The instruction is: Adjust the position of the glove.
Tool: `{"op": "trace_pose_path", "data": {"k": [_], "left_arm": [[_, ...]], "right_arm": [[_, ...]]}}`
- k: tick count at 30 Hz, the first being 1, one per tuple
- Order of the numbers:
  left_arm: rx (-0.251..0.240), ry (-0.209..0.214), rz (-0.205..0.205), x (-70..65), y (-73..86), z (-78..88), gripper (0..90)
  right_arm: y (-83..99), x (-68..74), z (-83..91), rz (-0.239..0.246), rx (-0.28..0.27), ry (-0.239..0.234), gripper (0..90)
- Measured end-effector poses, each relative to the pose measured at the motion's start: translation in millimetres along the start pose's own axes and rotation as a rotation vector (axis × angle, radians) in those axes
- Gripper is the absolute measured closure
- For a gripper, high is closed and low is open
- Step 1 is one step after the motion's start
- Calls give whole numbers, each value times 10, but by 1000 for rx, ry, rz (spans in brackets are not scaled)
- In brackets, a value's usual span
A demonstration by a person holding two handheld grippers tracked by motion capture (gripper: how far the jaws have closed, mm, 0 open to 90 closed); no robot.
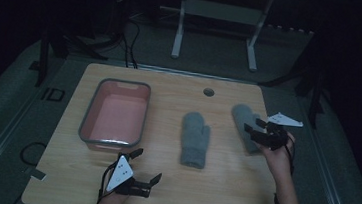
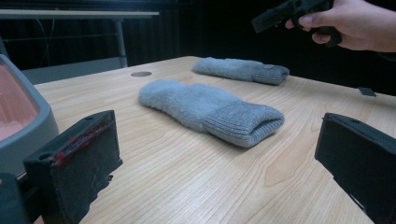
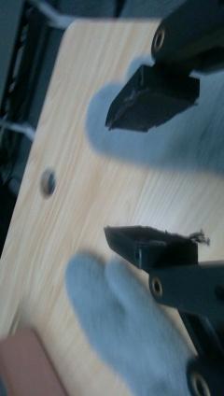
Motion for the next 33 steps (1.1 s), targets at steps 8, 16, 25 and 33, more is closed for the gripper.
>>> {"op": "trace_pose_path", "data": {"k": [8,16,25,33], "left_arm": [[1,1,2,3,0,1,3],[1,1,3,5,0,2,3],[0,1,2,4,0,2,3],[1,1,6,8,0,1,3]], "right_arm": [[115,-395,-335,-98,102,70,372],[259,-529,-703,-122,199,107,371],[371,-514,-733,-148,199,103,727],[340,-283,-580,-219,112,195,814]]}}
Point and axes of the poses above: each handheld gripper's, and its own axes: z roughly backward along the jaws, y roughly out of its underside, x roughly to its left, the point moved 1 cm from there along -z, roughly forward along the jaws, and after that the axes turned 6 degrees about -y, right-handed, at the moved point
